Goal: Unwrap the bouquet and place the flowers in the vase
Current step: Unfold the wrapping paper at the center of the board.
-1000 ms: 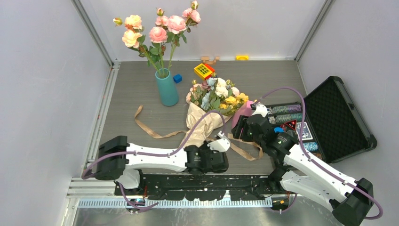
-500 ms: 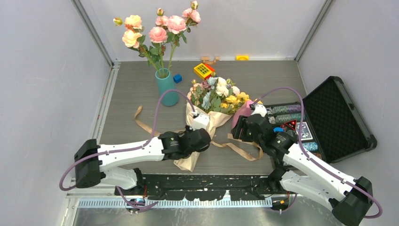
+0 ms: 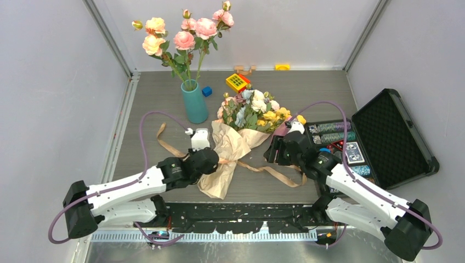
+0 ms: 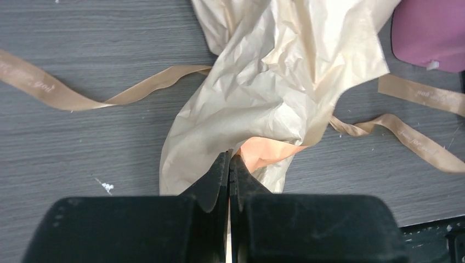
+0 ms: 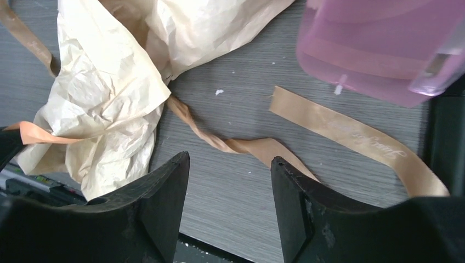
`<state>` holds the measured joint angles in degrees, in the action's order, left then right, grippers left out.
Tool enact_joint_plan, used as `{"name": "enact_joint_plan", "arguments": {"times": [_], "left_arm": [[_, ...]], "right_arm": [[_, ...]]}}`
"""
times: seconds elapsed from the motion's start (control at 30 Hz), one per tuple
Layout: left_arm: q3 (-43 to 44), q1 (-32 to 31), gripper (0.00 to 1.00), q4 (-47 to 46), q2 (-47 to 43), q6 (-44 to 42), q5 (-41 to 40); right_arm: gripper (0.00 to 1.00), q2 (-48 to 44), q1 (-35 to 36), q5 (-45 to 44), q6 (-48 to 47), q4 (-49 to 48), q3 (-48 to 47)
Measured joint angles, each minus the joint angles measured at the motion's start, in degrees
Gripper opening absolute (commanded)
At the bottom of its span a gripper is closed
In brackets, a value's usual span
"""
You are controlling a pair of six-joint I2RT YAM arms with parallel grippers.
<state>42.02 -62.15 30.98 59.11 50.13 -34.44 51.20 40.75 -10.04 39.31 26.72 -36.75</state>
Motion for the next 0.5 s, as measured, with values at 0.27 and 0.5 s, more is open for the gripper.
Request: {"name": "enact_joint_plan", "arguments": {"times": [0.27, 0.5], "left_arm": [[-4.1, 1.5, 0.19, 4.9, -9.7, 6.3, -5.0], [-4.5, 2.7, 0.61, 8.8, -15.3, 3.2, -7.2]], "right_arm": [[0.62, 2.2, 0.0, 4.4, 0.0, -3.1, 0.0], [0.62, 3.3, 0.0, 5.9, 0.0, -4.2, -0.1]]}}
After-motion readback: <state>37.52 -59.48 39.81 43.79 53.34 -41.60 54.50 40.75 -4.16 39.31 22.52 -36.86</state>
